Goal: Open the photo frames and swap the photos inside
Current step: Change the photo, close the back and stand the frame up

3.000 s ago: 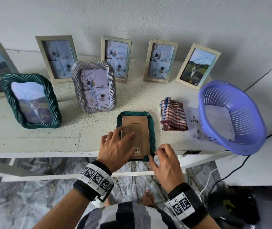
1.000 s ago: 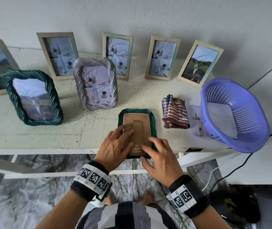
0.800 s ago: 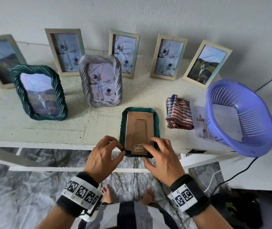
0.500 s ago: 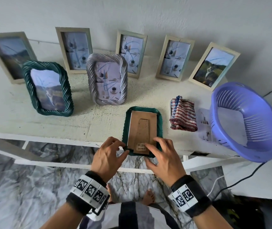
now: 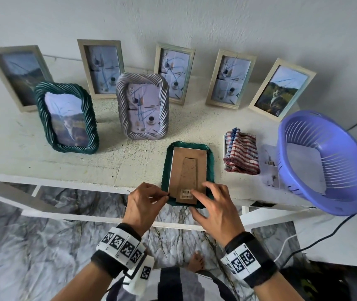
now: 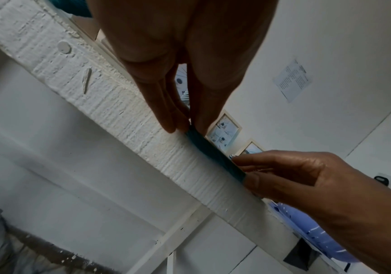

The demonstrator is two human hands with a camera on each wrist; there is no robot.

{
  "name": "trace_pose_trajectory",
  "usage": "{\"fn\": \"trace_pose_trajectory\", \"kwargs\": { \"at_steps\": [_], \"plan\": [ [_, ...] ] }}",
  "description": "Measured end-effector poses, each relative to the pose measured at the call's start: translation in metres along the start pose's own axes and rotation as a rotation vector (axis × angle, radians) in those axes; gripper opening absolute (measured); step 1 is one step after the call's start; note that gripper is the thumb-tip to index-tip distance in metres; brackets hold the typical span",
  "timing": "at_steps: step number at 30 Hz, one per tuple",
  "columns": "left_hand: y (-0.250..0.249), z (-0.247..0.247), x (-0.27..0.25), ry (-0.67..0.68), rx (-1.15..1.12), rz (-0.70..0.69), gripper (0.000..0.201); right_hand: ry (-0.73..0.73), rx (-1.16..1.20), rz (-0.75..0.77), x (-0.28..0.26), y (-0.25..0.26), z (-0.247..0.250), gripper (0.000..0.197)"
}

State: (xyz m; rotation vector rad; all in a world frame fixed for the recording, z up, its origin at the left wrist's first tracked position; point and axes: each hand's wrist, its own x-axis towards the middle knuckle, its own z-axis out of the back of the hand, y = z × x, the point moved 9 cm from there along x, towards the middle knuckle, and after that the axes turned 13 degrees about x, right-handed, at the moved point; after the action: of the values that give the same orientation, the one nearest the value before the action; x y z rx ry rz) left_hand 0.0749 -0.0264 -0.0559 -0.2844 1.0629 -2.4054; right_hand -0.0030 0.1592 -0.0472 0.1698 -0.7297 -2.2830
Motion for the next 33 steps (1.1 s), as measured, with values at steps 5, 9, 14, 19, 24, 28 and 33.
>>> {"fn": "trace_pose_trajectory", "kwargs": {
  "at_steps": [5, 9, 14, 19, 24, 28, 33],
  "plan": [
    [-0.002, -0.003, 0.000, 0.021, 0.001, -0.013, 0.012, -0.001, -0.002, -0.005, 0.000, -0.001, -0.001, 0.044],
    [-0.004, 0.000, -0.001, -0.018, 0.006, 0.016, 0.011, -0.013, 0.004, 0.005, 0.000, 0.000, 0.000, 0.044],
    [-0.007, 0.001, 0.001, -0.025, 0.046, 0.033, 0.005, -0.021, -0.010, 0.007, 0.001, 0.000, 0.000, 0.044],
    [-0.010, 0.001, 0.005, -0.024, 0.080, 0.045, 0.005, -0.019, -0.026, 0.025, 0.003, 0.003, 0.001, 0.044],
    [-0.011, -0.002, 0.013, -0.003, 0.139, 0.009, 0.009, 0.005, -0.032, 0.023, 0.008, 0.003, 0.003, 0.043],
    [-0.019, -0.005, 0.026, 0.102, 0.279, -0.168, 0.010, 0.041, 0.022, 0.046, 0.017, 0.005, 0.013, 0.046],
    [-0.050, -0.006, 0.053, 0.155, 0.479, -0.447, 0.053, -0.101, 0.130, -0.053, 0.056, -0.015, 0.045, 0.057]
  ]
}}
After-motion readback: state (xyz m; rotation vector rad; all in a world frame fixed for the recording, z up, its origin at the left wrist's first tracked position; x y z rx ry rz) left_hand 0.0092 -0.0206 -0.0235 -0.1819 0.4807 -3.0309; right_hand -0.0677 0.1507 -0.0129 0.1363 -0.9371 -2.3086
